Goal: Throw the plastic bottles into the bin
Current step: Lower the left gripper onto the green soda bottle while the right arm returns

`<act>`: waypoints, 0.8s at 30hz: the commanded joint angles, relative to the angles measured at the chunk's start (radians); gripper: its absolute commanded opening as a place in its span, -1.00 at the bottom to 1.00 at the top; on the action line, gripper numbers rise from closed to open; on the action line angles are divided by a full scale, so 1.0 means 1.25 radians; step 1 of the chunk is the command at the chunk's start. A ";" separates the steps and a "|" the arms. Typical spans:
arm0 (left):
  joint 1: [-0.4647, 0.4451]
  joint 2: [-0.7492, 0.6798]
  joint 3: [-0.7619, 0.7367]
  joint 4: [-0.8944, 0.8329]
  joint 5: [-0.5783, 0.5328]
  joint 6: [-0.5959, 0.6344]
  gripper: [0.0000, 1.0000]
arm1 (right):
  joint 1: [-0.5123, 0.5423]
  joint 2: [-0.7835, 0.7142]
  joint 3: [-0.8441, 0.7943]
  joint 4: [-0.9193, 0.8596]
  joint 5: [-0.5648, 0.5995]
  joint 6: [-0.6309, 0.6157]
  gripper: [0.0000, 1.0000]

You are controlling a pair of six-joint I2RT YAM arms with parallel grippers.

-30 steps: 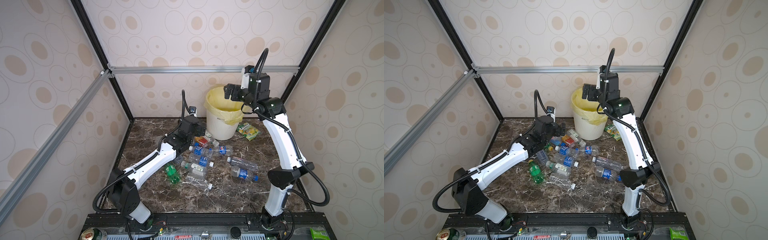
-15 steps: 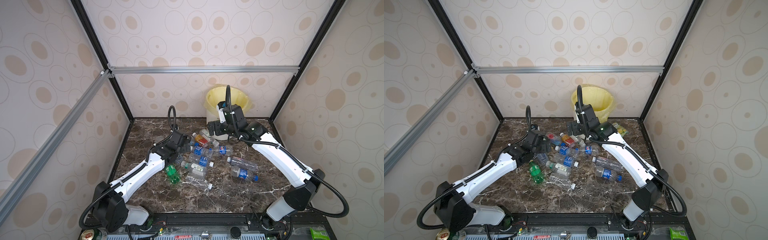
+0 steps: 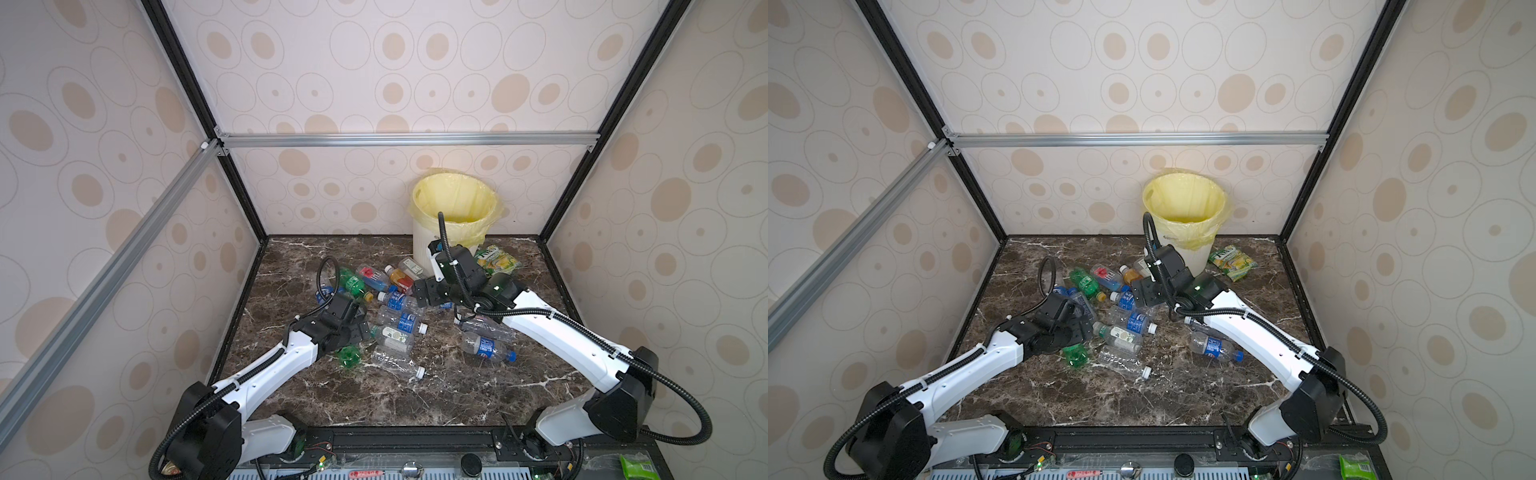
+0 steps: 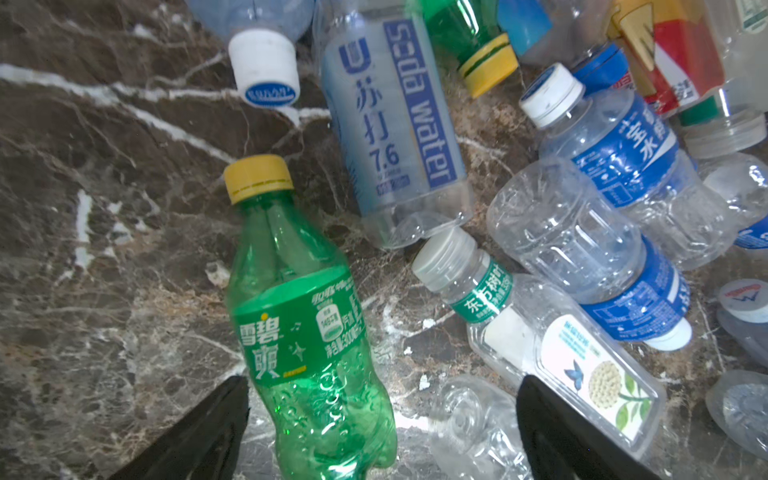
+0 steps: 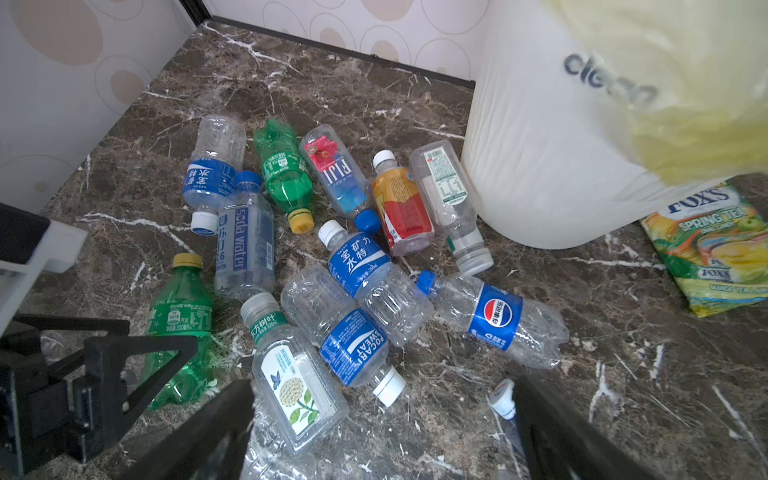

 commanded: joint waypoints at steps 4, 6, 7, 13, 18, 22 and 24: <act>0.052 -0.079 -0.093 0.105 0.063 -0.009 0.94 | 0.013 -0.004 -0.022 0.035 -0.023 0.031 0.99; 0.063 -0.092 -0.119 0.120 0.077 -0.012 0.92 | 0.014 0.001 -0.028 0.042 -0.023 0.038 1.00; 0.065 -0.094 -0.125 0.118 0.075 -0.012 0.92 | 0.014 0.004 -0.028 0.042 -0.028 0.044 0.99; 0.080 -0.117 -0.176 0.133 0.077 -0.019 0.84 | 0.014 0.013 -0.042 0.074 -0.041 0.072 1.00; 0.081 -0.086 -0.194 0.169 0.105 -0.012 0.72 | 0.015 0.049 0.002 0.052 -0.068 0.072 0.99; 0.081 -0.090 -0.219 0.197 0.107 -0.006 0.65 | 0.016 0.046 -0.027 0.085 -0.079 0.098 0.99; 0.081 -0.083 -0.217 0.202 0.104 0.000 0.64 | 0.017 0.045 -0.039 0.099 -0.078 0.110 1.00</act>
